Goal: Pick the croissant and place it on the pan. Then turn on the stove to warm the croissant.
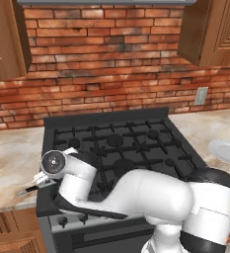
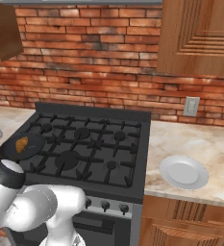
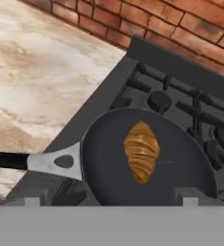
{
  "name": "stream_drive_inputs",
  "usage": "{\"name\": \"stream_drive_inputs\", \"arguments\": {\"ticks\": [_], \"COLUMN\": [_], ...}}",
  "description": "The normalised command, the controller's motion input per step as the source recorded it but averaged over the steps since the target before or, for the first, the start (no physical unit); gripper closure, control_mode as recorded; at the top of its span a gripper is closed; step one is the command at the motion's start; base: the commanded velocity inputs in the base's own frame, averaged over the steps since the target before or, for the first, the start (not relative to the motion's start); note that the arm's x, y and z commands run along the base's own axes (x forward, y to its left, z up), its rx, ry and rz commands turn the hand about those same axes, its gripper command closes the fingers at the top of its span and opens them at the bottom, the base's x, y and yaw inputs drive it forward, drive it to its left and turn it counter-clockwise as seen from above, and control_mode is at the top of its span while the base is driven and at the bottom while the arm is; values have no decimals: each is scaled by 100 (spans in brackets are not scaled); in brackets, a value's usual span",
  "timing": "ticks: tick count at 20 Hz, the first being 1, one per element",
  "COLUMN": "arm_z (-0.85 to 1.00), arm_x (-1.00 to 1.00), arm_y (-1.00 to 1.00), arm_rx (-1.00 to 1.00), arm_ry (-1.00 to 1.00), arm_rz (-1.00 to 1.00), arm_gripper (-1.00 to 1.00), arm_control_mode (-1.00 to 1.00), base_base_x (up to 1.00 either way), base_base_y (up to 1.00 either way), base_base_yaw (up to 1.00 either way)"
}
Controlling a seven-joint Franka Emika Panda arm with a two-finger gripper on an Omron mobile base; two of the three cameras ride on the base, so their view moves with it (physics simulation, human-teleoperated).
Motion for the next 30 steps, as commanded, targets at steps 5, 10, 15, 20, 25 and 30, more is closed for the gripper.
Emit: {"name": "stream_drive_inputs", "arguments": {"ticks": [5, 10, 15, 20, 25, 30], "arm_z": [5, -1, -12, -3, -18, -84], "arm_x": [-84, -100, -98, -28, -12, -30], "arm_y": [3, 1, 0, 0, 0, -8], "arm_rx": [0, 0, 0, 0, 3, 10], "arm_ry": [-23, -23, -20, -7, -2, -4], "arm_rz": [0, 0, 0, 0, 0, 3], "arm_gripper": [-100, -100, -100, -100, -100, -100], "arm_control_mode": [-100, -100, -100, -100, -100, -100], "base_base_x": [0, 0, 0, 0, 0, 0], "base_base_y": [0, 0, 0, 0, 0, 0], "base_base_yaw": [0, 0, 0, 0, 0, 0]}}
